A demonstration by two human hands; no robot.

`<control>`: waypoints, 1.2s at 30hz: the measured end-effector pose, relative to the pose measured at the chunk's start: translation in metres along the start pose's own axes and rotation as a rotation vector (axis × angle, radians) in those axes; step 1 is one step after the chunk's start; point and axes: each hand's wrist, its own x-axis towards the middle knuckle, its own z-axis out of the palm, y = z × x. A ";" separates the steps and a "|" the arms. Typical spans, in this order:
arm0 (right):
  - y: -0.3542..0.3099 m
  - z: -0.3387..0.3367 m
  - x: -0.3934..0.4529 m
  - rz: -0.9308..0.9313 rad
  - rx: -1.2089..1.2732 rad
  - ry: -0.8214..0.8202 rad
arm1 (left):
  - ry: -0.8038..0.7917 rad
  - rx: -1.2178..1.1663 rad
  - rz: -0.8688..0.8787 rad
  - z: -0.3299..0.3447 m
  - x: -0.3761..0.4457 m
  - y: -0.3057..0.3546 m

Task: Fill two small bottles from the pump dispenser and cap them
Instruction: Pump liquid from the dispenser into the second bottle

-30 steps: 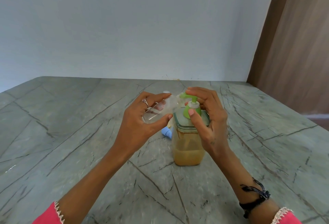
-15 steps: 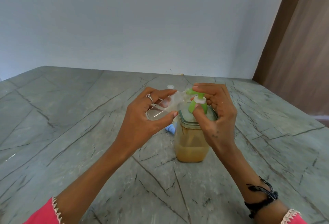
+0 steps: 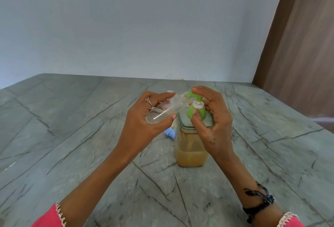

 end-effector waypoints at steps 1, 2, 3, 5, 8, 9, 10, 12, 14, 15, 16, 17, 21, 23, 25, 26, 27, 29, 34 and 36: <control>0.000 0.000 0.000 -0.003 -0.003 0.001 | 0.002 -0.003 -0.003 0.000 0.000 0.000; 0.000 0.000 0.000 -0.006 -0.008 0.002 | 0.005 -0.003 -0.004 0.000 0.000 0.000; 0.000 0.000 0.000 -0.008 -0.012 0.004 | 0.007 0.001 -0.003 0.000 0.000 0.000; 0.001 0.000 0.001 -0.008 -0.014 0.010 | 0.006 0.014 0.000 0.000 0.001 0.000; 0.002 0.001 0.002 -0.011 -0.014 0.030 | 0.005 0.029 0.009 -0.001 0.000 -0.001; 0.002 0.001 0.003 -0.012 -0.018 0.037 | 0.004 0.032 0.011 -0.001 0.000 -0.001; 0.001 0.001 0.003 -0.013 -0.023 0.042 | 0.000 0.036 0.014 -0.001 0.000 -0.002; 0.000 0.001 0.005 -0.016 -0.035 0.051 | -0.011 0.047 0.020 -0.001 -0.002 -0.003; 0.000 0.001 0.006 -0.011 -0.040 0.065 | -0.019 0.043 0.018 -0.001 -0.003 -0.003; -0.001 0.002 0.006 -0.007 -0.038 0.069 | -0.021 0.039 0.017 -0.001 -0.003 -0.003; 0.000 0.001 0.006 -0.005 -0.033 0.071 | -0.022 0.037 0.021 -0.002 -0.003 -0.003; 0.000 0.001 0.006 -0.005 -0.029 0.069 | -0.022 0.036 0.023 -0.002 -0.002 -0.003; 0.001 0.000 0.002 -0.001 -0.018 0.047 | -0.007 0.038 0.015 -0.001 -0.001 -0.003; 0.001 0.001 0.001 0.005 -0.012 0.042 | -0.001 0.032 0.004 -0.001 -0.001 -0.002; 0.001 0.001 0.000 0.001 -0.022 0.036 | 0.002 0.019 -0.005 0.000 0.000 -0.002; 0.001 0.001 0.000 -0.004 -0.032 0.032 | 0.002 0.015 -0.006 0.000 0.000 -0.002; 0.002 0.001 0.000 -0.008 -0.038 0.030 | 0.001 0.012 -0.007 0.000 0.000 -0.002; 0.002 0.001 0.000 -0.010 -0.039 0.030 | 0.002 0.004 -0.010 0.000 0.000 -0.002; 0.002 0.001 0.004 -0.006 -0.019 0.046 | -0.003 0.004 -0.013 -0.001 -0.001 -0.003; 0.001 0.001 0.005 -0.009 -0.017 0.059 | -0.013 0.006 -0.023 -0.001 -0.004 -0.004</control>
